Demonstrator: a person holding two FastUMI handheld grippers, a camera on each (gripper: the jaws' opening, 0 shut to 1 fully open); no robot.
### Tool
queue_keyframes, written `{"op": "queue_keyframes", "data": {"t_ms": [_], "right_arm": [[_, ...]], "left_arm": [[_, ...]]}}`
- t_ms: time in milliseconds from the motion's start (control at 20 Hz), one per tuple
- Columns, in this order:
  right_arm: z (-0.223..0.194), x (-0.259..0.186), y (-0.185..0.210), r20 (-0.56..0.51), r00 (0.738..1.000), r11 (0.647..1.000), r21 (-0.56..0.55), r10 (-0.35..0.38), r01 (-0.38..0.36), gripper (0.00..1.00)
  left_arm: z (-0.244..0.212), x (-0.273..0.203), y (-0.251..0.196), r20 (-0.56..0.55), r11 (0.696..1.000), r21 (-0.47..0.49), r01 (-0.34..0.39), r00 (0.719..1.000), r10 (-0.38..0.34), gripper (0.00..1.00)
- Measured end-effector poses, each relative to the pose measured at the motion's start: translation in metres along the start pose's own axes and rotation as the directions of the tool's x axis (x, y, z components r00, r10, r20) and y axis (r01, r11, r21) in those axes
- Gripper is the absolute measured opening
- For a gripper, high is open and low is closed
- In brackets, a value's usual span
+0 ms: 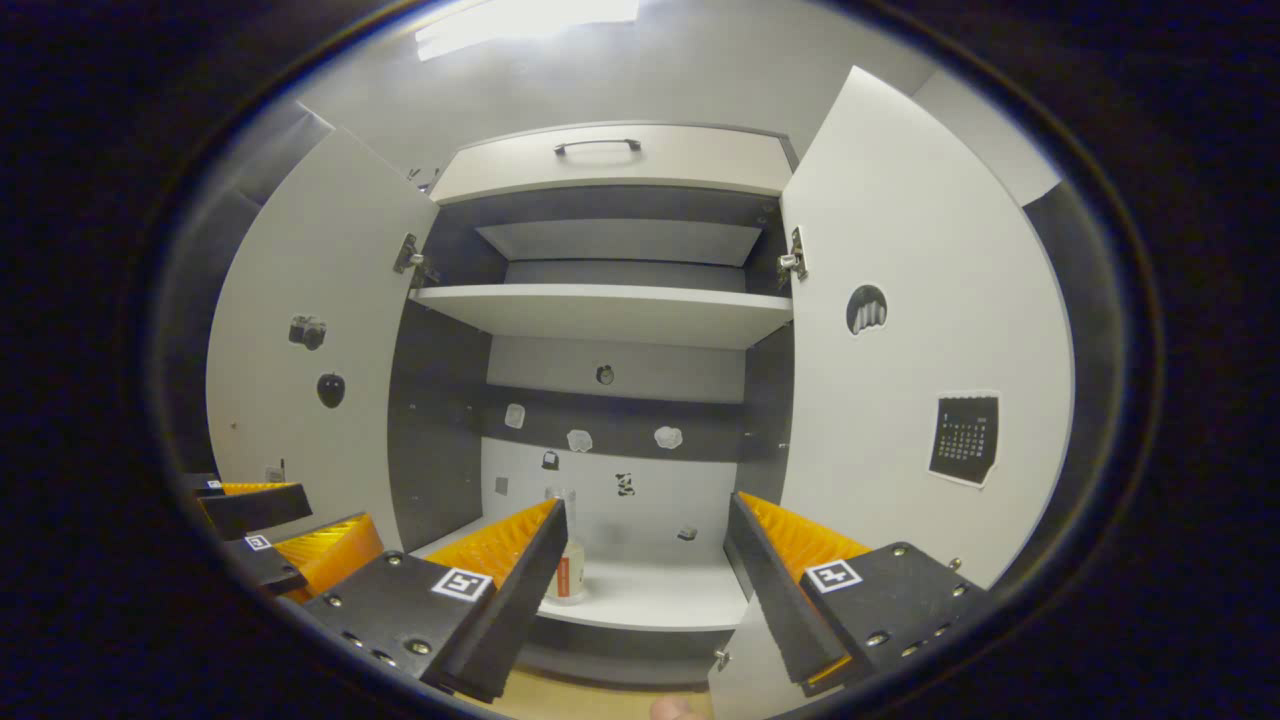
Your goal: Grasp the bottle in the cabinet with the left hand and place it on the coaster, then close the right door with the right hand and the left door with the left hand.
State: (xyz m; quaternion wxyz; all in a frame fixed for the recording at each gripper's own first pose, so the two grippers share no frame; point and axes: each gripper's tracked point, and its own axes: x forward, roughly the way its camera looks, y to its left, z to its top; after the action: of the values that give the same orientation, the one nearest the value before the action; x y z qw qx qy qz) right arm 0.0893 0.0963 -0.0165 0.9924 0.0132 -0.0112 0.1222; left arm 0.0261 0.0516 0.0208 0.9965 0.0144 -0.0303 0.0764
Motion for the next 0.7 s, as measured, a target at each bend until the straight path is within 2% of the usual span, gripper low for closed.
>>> {"op": "queue_keyframes", "data": {"t_ms": [250, 700], "right_arm": [[-0.002, 0.012, -0.008, 0.004, 1.000, 1.000, -0.003, -0.018, 0.018, 0.98], [-0.004, 0.031, -0.030, 0.010, 0.998, 0.998, -0.015, -0.065, 0.065, 0.98]], "left_arm": [[-0.004, 0.032, -0.003, 0.011, 1.000, 0.002, 0.013, 1.000, -0.013, 0.96], [-0.042, 0.109, -0.030, -0.050, 0.995, -0.029, 0.099, 0.994, -0.100, 0.96]]}}
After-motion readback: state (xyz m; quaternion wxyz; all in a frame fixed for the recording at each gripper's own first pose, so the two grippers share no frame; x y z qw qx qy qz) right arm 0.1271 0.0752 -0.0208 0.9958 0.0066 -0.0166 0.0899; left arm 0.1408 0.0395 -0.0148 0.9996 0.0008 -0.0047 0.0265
